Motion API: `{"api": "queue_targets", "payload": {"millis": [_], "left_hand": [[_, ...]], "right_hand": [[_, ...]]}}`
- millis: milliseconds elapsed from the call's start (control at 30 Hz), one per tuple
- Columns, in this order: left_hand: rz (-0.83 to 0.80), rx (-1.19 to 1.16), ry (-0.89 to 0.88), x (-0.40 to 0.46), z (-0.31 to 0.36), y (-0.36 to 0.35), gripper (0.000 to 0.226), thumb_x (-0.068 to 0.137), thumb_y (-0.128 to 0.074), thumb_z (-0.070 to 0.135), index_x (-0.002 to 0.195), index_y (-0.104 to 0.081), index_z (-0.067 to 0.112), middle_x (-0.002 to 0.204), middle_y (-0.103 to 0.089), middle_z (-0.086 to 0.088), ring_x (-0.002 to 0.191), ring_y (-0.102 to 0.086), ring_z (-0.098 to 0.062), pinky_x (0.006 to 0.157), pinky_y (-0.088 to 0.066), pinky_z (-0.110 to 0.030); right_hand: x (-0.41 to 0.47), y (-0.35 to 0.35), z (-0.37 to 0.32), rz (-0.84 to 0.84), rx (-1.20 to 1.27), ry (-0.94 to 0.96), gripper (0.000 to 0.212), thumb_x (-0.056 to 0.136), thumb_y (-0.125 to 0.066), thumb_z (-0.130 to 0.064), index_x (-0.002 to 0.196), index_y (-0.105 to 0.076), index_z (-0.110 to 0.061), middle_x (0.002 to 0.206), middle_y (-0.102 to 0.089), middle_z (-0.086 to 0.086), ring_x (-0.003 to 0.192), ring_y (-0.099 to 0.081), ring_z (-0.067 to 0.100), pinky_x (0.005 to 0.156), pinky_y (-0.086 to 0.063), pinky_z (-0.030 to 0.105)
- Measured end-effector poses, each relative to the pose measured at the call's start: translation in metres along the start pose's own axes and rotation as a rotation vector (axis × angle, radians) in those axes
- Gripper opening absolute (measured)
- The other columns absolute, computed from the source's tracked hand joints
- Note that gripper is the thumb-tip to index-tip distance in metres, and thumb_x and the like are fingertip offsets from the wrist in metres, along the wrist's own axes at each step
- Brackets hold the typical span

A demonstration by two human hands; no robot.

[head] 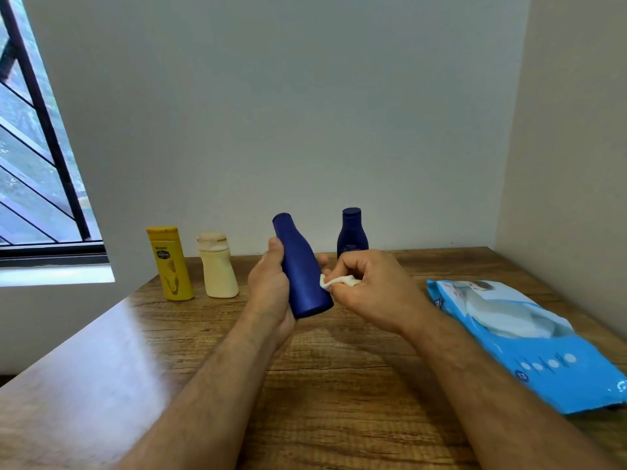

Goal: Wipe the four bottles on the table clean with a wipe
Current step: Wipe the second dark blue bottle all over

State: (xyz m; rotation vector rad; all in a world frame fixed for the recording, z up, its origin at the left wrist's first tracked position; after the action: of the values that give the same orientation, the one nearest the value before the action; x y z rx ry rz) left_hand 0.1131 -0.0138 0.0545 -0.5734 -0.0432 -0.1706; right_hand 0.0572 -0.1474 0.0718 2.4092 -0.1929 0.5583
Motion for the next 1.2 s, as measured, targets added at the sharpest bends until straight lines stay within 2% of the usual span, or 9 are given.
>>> {"api": "queue_targets", "payload": {"millis": [100, 200, 233, 333, 433, 500, 567, 867, 1200], "left_hand": [[0.000, -0.065, 0.022, 0.002, -0.001, 0.003, 0.047, 0.105, -0.039, 0.043, 0.112, -0.060, 0.001, 0.082, -0.071, -0.016, 0.064, -0.066, -0.025, 0.065, -0.057, -0.038], [0.023, -0.107, -0.056, 0.004, 0.001, 0.008, 0.028, 0.099, -0.040, 0.016, 0.121, -0.054, 0.006, 0.097, -0.064, -0.017, 0.080, -0.061, -0.027, 0.073, -0.053, -0.041], [0.037, -0.087, -0.098, 0.005, 0.002, 0.008, 0.035, 0.095, -0.041, 0.007, 0.129, -0.050, 0.010, 0.104, -0.062, -0.015, 0.086, -0.060, -0.026, 0.076, -0.052, -0.039], [0.083, 0.196, -0.231, 0.003, 0.004, 0.003, 0.055, 0.097, -0.046, -0.001, 0.144, -0.032, 0.024, 0.114, -0.056, -0.003, 0.096, -0.056, -0.017, 0.082, -0.047, -0.033], [0.038, 0.526, -0.314, 0.004, 0.000, 0.002, 0.068, 0.101, -0.051, 0.011, 0.152, -0.010, 0.031, 0.132, -0.048, -0.002, 0.110, -0.055, -0.013, 0.096, -0.043, -0.034], [0.007, 0.778, -0.393, 0.005, -0.003, 0.003, 0.079, 0.099, -0.056, 0.016, 0.155, -0.001, 0.030, 0.153, -0.029, -0.004, 0.134, -0.042, -0.018, 0.111, -0.036, -0.037], [0.004, 0.995, -0.469, 0.006, -0.008, 0.005, 0.086, 0.097, -0.061, 0.019, 0.157, 0.000, 0.025, 0.160, -0.014, 0.000, 0.146, -0.024, -0.017, 0.118, -0.024, -0.034], [0.198, 1.173, -0.493, 0.030, -0.012, 0.022, 0.082, 0.089, -0.072, 0.029, 0.152, -0.023, 0.011, 0.152, -0.028, -0.008, 0.135, -0.040, -0.021, 0.101, -0.031, -0.023], [0.345, 1.248, -0.291, 0.047, -0.019, 0.032, 0.070, 0.080, -0.080, 0.037, 0.134, -0.046, 0.009, 0.132, -0.057, -0.010, 0.119, -0.057, -0.025, 0.093, -0.050, -0.036]], "right_hand": [[-0.001, -0.003, -0.001, -0.050, -0.018, 0.018, 0.008, 0.084, -0.070, -0.009, 0.083, -0.072, -0.016, 0.077, -0.065, -0.021, 0.076, -0.056, -0.023, 0.056, -0.042, 0.002], [0.001, -0.005, 0.000, -0.008, -0.087, 0.012, 0.009, 0.084, -0.070, -0.015, 0.084, -0.072, -0.024, 0.080, -0.068, -0.015, 0.078, -0.063, -0.002, 0.061, -0.045, 0.012], [0.002, -0.005, 0.001, 0.016, -0.099, 0.007, 0.010, 0.085, -0.069, -0.017, 0.085, -0.071, -0.026, 0.082, -0.068, -0.014, 0.078, -0.063, 0.002, 0.063, -0.047, 0.016], [0.003, -0.006, 0.006, 0.059, -0.128, 0.013, 0.009, 0.086, -0.069, -0.020, 0.088, -0.071, -0.029, 0.085, -0.067, -0.015, 0.079, -0.062, 0.003, 0.068, -0.051, 0.021], [0.003, -0.010, 0.016, 0.056, -0.152, -0.012, 0.008, 0.088, -0.069, -0.025, 0.092, -0.071, -0.031, 0.088, -0.067, -0.015, 0.082, -0.062, 0.002, 0.071, -0.054, 0.023], [0.003, -0.014, 0.021, 0.044, -0.181, -0.021, 0.008, 0.090, -0.067, -0.028, 0.095, -0.071, -0.032, 0.088, -0.067, -0.015, 0.081, -0.061, 0.001, 0.070, -0.052, 0.021], [0.003, -0.016, 0.023, 0.045, -0.198, -0.014, 0.009, 0.091, -0.066, -0.029, 0.097, -0.071, -0.032, 0.088, -0.068, -0.015, 0.080, -0.061, 0.000, 0.069, -0.052, 0.020], [0.008, -0.021, 0.027, -0.005, -0.211, -0.029, 0.014, 0.092, -0.064, -0.030, 0.103, -0.070, -0.036, 0.089, -0.066, -0.018, 0.080, -0.060, 0.000, 0.066, -0.046, 0.017], [0.013, -0.026, 0.034, -0.011, -0.228, -0.054, 0.016, 0.092, -0.064, -0.028, 0.104, -0.071, -0.035, 0.089, -0.066, -0.016, 0.078, -0.060, 0.002, 0.064, -0.046, 0.018]]}}
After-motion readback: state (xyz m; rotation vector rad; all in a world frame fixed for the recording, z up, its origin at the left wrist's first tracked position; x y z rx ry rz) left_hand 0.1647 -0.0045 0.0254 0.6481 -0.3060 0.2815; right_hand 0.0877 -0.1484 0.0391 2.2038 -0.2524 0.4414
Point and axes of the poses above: each hand's wrist, its own x-axis towards the middle knuckle, its own y-axis out of the back of the hand, z = x × y, the point moved 4 cm from there along x, towards the middle knuckle
